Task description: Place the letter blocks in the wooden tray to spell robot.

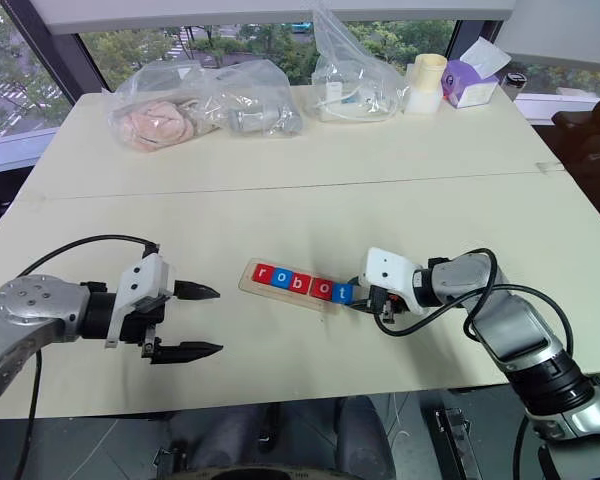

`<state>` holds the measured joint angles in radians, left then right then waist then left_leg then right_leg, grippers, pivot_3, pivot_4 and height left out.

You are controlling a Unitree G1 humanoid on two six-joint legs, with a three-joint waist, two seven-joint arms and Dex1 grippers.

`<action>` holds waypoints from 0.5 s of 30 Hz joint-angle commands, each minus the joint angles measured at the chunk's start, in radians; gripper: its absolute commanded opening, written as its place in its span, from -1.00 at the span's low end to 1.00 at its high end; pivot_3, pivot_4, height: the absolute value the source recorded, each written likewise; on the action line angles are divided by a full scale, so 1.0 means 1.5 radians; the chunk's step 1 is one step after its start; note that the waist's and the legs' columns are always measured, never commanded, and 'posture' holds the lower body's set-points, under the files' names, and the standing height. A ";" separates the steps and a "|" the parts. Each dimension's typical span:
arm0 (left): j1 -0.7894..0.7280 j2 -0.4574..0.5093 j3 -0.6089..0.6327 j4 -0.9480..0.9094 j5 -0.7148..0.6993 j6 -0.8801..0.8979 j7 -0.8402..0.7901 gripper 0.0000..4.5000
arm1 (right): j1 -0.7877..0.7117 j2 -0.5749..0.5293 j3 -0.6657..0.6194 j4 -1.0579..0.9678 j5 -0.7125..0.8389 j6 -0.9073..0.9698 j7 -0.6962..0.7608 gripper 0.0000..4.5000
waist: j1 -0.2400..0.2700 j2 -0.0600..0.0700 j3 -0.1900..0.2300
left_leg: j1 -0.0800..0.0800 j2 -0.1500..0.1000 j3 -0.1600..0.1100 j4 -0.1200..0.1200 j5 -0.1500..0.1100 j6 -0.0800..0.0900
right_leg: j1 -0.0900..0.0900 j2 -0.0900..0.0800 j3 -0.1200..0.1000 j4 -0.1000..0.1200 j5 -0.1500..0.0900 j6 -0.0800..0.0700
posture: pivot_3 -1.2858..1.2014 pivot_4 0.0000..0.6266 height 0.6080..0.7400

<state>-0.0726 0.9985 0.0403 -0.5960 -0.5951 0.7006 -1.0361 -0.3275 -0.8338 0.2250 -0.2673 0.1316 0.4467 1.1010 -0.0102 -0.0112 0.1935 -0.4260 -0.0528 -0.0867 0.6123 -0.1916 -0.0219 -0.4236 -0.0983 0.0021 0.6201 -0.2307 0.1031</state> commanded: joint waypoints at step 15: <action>-0.004 -0.027 -0.032 0.026 0.052 -0.047 0.012 1.00 | -0.035 0.047 0.027 -0.017 -0.008 0.042 -0.037 -0.49 | 0.000 0.000 0.000 | 0.000 0.000 0.000 0.000 0.000 0.000 | 0.000 0.000 0.000 0.000 0.000 0.000 | 0.03 -0.52 1.00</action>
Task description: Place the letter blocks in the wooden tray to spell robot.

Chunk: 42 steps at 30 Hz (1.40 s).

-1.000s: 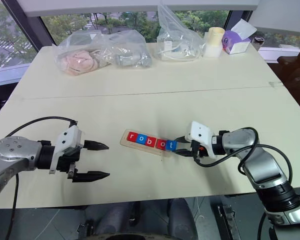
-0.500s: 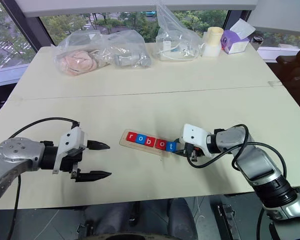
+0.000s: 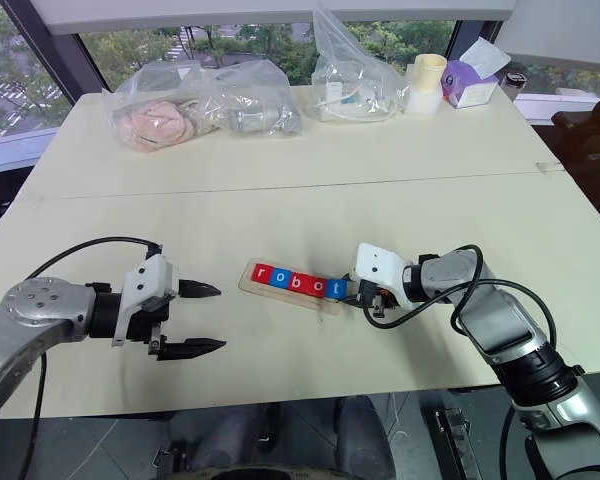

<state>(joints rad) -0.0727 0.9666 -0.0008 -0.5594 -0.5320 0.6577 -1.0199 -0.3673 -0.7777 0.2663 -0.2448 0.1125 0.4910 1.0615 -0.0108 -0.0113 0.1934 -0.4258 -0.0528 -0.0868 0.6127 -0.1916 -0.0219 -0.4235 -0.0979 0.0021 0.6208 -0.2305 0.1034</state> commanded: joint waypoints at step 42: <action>-0.004 -0.165 0.234 0.051 -0.195 0.137 0.191 1.00 | 0.043 0.162 -0.307 -0.126 0.190 0.196 -0.276 0.95 | -0.001 0.000 0.000 | 0.001 0.000 0.000 0.002 0.000 0.000 | -0.001 0.001 0.000 0.006 0.000 0.001 | 0.03 -0.52 1.00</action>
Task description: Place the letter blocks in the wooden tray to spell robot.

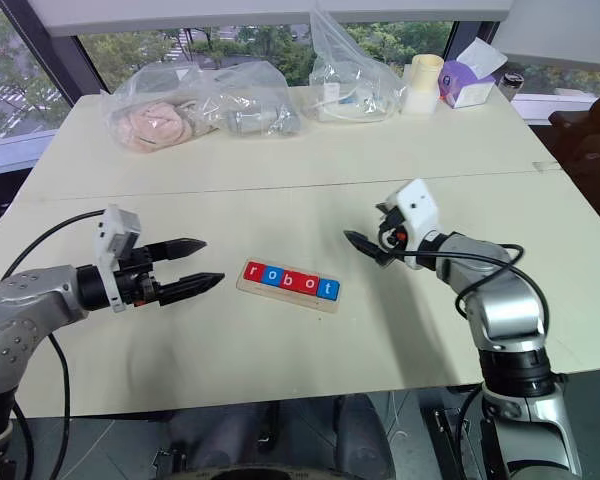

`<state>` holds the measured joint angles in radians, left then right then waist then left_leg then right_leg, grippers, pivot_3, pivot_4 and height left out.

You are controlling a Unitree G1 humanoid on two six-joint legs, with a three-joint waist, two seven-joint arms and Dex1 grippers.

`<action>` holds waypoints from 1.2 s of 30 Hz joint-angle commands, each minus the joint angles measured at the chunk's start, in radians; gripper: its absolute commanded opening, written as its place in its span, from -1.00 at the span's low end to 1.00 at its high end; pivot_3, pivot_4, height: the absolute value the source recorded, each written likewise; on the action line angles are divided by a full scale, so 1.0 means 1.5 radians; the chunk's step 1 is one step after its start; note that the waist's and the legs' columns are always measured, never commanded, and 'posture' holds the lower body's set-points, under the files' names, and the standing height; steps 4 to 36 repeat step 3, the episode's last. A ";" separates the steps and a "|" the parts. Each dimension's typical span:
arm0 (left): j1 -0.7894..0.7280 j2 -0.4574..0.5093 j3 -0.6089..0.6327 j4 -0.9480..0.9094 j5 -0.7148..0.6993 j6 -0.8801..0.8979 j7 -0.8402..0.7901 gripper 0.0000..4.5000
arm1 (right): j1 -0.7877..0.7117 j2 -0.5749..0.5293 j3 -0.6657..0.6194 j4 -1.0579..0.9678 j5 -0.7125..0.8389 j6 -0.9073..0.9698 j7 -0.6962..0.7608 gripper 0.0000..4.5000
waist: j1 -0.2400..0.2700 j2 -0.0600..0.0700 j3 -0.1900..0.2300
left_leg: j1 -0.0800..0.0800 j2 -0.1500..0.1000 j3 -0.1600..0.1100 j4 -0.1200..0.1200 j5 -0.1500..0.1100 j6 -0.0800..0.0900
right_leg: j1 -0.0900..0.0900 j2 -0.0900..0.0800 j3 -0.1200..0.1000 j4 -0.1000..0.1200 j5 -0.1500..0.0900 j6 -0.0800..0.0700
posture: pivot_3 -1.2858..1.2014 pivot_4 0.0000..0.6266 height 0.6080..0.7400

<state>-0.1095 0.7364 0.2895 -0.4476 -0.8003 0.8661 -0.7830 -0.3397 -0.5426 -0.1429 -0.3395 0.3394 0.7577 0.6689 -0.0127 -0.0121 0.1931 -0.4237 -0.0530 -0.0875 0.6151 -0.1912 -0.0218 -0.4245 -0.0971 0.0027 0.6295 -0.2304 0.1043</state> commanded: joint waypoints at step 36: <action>0.055 -0.027 0.059 -0.032 -0.005 -0.024 0.058 1.00 | 0.055 0.009 -0.047 -0.092 0.069 0.036 -0.024 0.95 | 0.000 0.000 0.000 | 0.000 0.000 0.000 0.000 0.000 0.000 | 0.000 0.000 0.000 0.000 0.000 0.000 | 0.03 -0.52 1.00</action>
